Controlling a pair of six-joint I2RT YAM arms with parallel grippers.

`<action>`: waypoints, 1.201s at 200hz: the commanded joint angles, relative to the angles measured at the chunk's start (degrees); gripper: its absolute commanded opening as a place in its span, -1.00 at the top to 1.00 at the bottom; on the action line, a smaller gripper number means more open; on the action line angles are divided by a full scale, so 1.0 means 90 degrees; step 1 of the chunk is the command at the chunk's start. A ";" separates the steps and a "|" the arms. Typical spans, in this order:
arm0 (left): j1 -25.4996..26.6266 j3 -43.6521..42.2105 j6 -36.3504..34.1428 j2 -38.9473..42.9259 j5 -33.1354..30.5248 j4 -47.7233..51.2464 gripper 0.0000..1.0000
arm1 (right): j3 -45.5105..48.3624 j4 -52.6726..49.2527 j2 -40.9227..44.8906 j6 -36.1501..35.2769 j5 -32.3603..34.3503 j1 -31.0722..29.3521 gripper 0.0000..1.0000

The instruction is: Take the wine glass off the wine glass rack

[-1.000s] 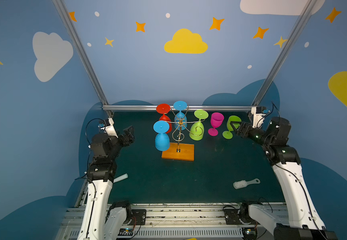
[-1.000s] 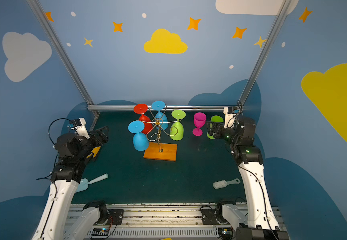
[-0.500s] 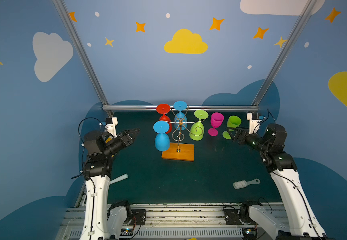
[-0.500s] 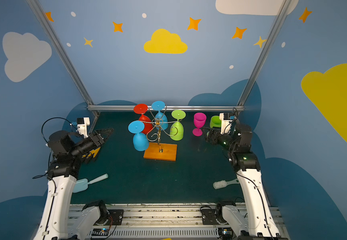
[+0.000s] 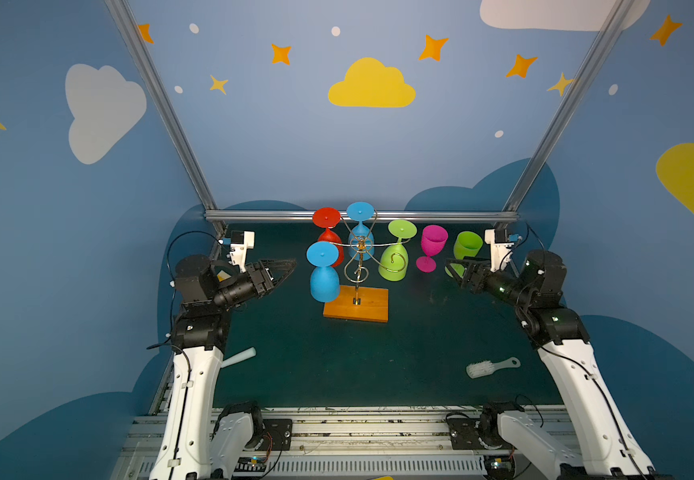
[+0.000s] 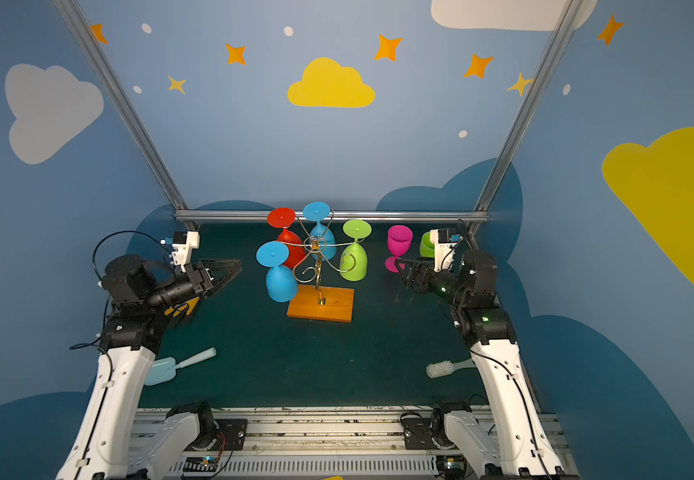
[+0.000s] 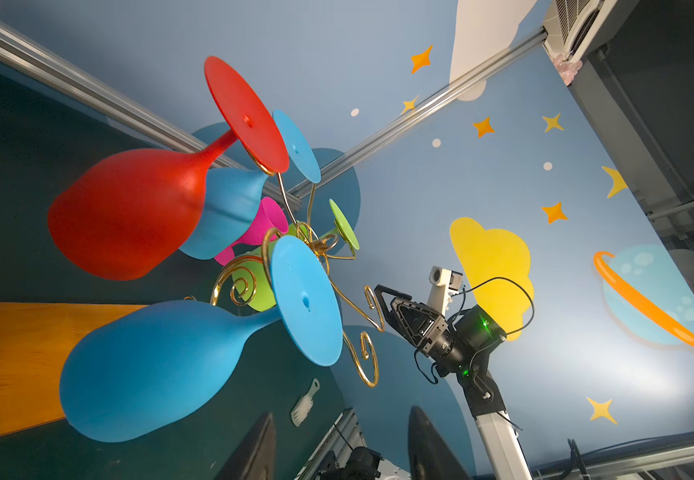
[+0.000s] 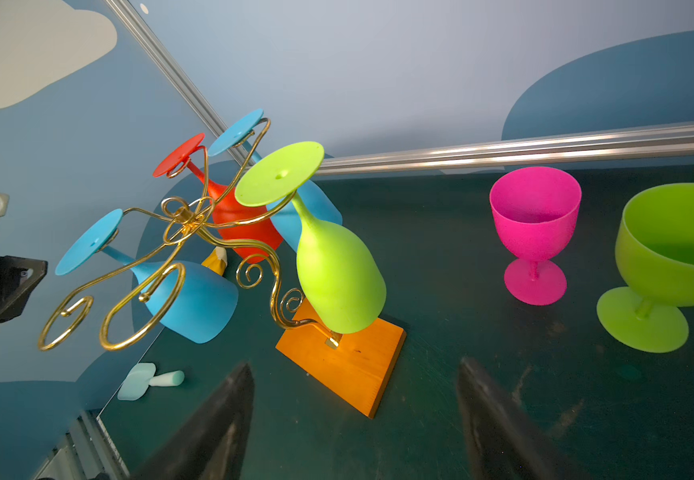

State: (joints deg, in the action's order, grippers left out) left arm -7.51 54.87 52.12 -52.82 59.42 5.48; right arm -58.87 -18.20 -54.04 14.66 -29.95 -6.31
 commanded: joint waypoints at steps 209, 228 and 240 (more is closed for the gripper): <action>0.0961 0.0497 -0.0058 -0.1074 -0.0567 -0.0486 0.19 | 0.0184 -0.0192 0.0544 0.0000 0.0028 -0.0190 -0.58; 0.0961 0.0524 -0.0056 -0.1114 -0.0568 -0.0491 0.26 | 0.0184 -0.0199 0.0530 0.0018 0.0028 -0.0188 -0.58; 0.0962 0.0534 -0.0058 -0.1141 -0.0569 -0.0481 0.30 | 0.0186 -0.0199 0.0536 0.0021 0.0019 -0.0189 -0.58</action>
State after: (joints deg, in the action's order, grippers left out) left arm 0.93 58.28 52.29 -62.85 54.17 2.46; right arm -57.74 -19.97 -49.78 14.59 -29.80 -7.68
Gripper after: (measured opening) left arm 0.370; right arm 0.791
